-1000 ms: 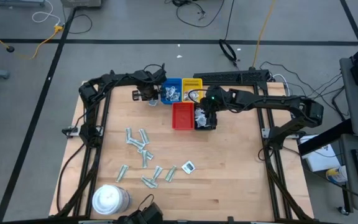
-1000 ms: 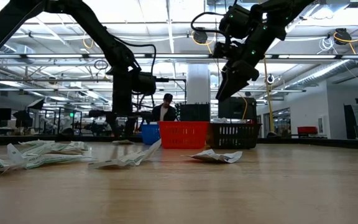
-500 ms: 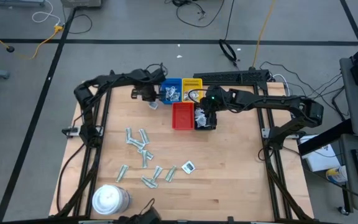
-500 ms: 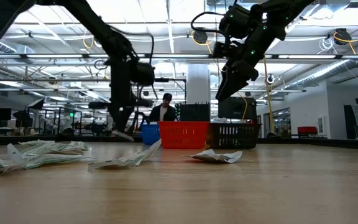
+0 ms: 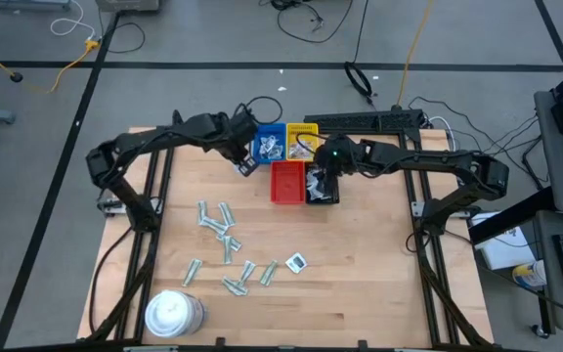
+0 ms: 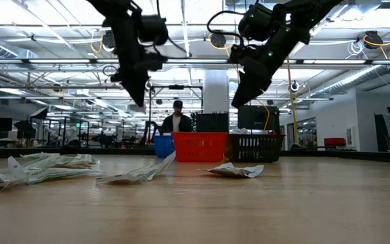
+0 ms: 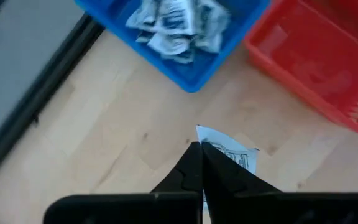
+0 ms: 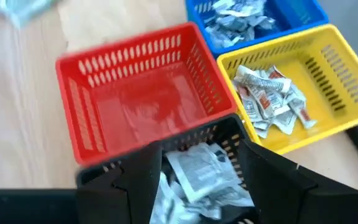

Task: Pick & Place First Aid Supplies
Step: Put the top towelette pack into the black bin

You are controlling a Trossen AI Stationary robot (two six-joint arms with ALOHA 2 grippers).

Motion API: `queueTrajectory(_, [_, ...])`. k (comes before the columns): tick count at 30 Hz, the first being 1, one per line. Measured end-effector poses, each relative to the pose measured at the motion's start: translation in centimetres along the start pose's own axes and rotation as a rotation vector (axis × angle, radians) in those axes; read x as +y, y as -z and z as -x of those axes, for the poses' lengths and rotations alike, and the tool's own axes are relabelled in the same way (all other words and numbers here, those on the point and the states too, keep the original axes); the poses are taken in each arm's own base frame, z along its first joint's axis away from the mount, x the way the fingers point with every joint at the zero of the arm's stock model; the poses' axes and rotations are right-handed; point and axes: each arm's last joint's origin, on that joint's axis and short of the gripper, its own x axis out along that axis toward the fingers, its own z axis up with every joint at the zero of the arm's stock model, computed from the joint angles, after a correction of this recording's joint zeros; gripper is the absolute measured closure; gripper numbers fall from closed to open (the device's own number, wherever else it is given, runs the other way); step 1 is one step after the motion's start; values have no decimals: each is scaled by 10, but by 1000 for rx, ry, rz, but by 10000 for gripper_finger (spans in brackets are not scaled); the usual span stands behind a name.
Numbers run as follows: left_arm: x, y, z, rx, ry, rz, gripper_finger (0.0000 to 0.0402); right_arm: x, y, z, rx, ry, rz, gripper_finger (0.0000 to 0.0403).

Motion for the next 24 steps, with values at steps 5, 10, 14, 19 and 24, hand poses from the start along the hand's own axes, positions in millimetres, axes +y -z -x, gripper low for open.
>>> queueTrajectory(5, [-15,6,17,-49,-9,-156,401,7,-6,0,-57,-106,-144,195])
queueTrajectory(10, [-31,4,23,-129,-9,-264,401,21,-22,4,-198,-268,-227,195])
queueTrajectory(14, [-50,2,28,-219,-28,-341,401,33,-33,8,-310,-310,-256,195])
queueTrajectory(19, [-81,0,37,-370,7,-399,401,39,-36,10,-347,-270,-336,195])
queueTrajectory(24, [-108,-1,48,-519,36,-458,401,45,-38,11,-360,-305,-360,195])
